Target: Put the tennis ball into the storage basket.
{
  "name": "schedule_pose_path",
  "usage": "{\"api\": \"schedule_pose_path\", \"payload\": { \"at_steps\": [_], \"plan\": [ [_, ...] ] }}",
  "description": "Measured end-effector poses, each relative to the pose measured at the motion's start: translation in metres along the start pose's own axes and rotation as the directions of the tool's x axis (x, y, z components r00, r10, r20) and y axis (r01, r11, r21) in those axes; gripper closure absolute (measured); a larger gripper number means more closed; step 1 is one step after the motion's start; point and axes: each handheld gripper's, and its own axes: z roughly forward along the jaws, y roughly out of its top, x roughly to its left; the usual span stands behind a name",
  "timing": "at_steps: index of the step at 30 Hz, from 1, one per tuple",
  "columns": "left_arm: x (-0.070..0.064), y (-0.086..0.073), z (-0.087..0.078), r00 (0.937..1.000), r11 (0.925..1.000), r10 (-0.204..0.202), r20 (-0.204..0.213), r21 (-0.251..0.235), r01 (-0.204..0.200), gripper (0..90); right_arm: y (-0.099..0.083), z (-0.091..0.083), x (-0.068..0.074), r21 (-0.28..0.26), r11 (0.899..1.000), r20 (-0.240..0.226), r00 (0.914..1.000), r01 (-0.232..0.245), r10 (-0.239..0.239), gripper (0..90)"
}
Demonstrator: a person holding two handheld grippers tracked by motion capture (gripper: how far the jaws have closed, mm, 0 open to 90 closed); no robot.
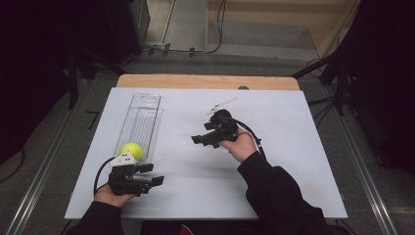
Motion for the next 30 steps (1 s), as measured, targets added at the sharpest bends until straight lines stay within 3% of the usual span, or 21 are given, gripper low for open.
{"api": "schedule_pose_path", "payload": {
  "at_steps": [13, 30],
  "plan": [
    [0.0, 0.0, 0.0, 1.0, 1.0, 0.003, 0.002, 0.005, -0.003, 29.3, -0.019, -0.014, -0.007, 0.001, 1.0, 0.023, 0.9997, -0.001, 0.001, 19.5],
    [-0.001, 0.0, 0.0, 1.0, 1.0, 0.001, 0.002, 0.001, -0.001, 29.3, -0.048, -0.043, -0.017, -0.043, 0.998, 0.063, 0.9973, -0.036, 0.039, 19.6]
  ]
}}
